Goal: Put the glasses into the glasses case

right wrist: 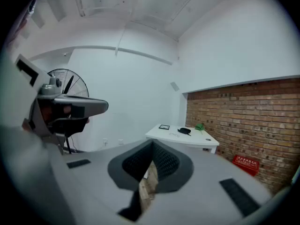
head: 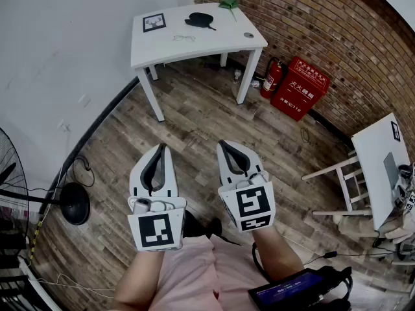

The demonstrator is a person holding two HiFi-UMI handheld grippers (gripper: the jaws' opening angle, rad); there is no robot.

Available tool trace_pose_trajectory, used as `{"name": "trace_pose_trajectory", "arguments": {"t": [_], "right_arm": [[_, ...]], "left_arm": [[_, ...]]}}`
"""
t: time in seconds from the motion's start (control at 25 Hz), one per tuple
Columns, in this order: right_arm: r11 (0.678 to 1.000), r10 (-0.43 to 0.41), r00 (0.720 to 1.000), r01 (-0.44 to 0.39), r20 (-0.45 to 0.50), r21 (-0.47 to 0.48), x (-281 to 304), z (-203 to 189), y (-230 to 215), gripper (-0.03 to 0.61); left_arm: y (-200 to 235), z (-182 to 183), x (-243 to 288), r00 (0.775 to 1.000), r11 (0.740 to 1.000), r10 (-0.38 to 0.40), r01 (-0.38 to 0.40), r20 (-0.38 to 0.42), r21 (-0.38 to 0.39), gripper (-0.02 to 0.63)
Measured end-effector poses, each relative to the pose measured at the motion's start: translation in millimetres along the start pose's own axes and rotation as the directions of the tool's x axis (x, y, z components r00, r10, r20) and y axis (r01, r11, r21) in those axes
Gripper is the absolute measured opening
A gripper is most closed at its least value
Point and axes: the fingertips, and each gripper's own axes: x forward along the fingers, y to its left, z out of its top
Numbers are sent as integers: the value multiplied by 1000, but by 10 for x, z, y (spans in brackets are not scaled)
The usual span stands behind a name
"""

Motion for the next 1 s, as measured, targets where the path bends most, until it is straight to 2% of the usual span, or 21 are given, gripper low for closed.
{"name": "trace_pose_trajectory", "arguments": {"t": [0.28, 0.32, 0.44, 0.76, 1.0], "right_arm": [[1000, -24, 999, 23, 21, 15, -74, -5, -106, 9], [1000, -18, 1000, 18, 18, 22, -72, -15, -125, 83], [1000, -10, 1000, 9, 14, 17, -95, -54, -188, 150], [1000, -15, 1000, 15, 25, -4, -33, -74, -362, 135], [1000, -15, 1000, 15, 3, -6, 377, -146, -538, 132]], "left_arm": [[-73, -7, -16, 1000, 1000, 3, -3, -9, -2, 5], [-85, -10, -12, 1000, 1000, 6, -6, -11, -1, 5], [-139, -6, -18, 1000, 1000, 19, -19, -9, 5, 5], [-212, -122, 71, 999, 999, 36, -36, -33, -1, 5], [-31, -310, 485, 997, 999, 41, -42, -57, -20, 5]]}}
